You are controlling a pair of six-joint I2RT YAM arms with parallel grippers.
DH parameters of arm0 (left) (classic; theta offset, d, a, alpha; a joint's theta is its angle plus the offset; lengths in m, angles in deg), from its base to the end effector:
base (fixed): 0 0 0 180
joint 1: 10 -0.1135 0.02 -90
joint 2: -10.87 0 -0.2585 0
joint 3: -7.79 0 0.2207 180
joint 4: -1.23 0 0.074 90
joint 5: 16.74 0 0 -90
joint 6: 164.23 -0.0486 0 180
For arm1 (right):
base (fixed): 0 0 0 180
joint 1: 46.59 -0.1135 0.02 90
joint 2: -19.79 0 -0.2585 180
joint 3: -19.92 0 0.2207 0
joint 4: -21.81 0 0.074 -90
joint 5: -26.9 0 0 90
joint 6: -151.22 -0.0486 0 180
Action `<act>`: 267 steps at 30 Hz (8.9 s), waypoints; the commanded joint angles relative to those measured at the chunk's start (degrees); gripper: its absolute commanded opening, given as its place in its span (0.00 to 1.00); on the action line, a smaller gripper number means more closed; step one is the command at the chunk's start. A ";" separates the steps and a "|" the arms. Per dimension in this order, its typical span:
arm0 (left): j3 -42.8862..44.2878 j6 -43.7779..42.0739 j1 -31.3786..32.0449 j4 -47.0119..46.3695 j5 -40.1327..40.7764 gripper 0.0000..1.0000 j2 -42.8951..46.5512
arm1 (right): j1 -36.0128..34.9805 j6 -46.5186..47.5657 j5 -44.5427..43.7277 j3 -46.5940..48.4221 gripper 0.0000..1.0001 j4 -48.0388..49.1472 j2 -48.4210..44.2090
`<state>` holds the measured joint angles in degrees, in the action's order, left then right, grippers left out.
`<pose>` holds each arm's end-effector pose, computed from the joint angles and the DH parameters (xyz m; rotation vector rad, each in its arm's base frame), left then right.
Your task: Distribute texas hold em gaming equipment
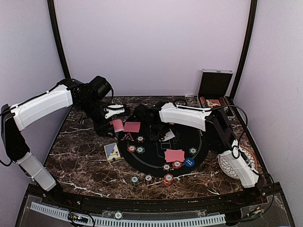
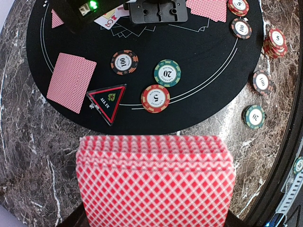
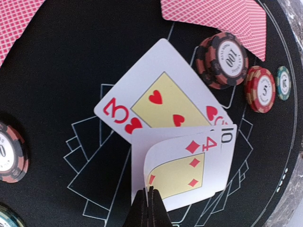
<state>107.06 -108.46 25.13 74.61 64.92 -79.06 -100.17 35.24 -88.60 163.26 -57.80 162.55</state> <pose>0.2339 -0.1732 0.2981 1.5637 2.1807 -0.2005 0.2952 0.3649 0.1565 -0.5863 2.6324 -0.3032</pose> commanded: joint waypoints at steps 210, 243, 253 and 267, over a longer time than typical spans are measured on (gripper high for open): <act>-1.87 -0.81 -0.24 0.49 0.89 0.00 0.63 | 15.73 -57.40 77.25 -67.73 0.00 109.47 -34.28; -1.32 -0.67 -0.25 1.33 0.83 0.00 0.76 | 30.90 -10.22 58.31 -61.55 0.00 52.52 -31.27; -0.94 -0.61 -0.25 1.26 0.16 0.00 0.18 | 30.83 -6.82 51.40 -59.64 0.29 45.74 -32.53; 0.69 -0.28 -0.29 1.32 -0.42 0.00 -0.91 | 17.93 -23.82 63.90 -57.72 0.82 65.14 -40.03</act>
<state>105.84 -108.53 25.13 75.02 65.56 -80.75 -75.43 19.04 -30.28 102.98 -2.59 122.21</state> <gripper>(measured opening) 0.671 0.811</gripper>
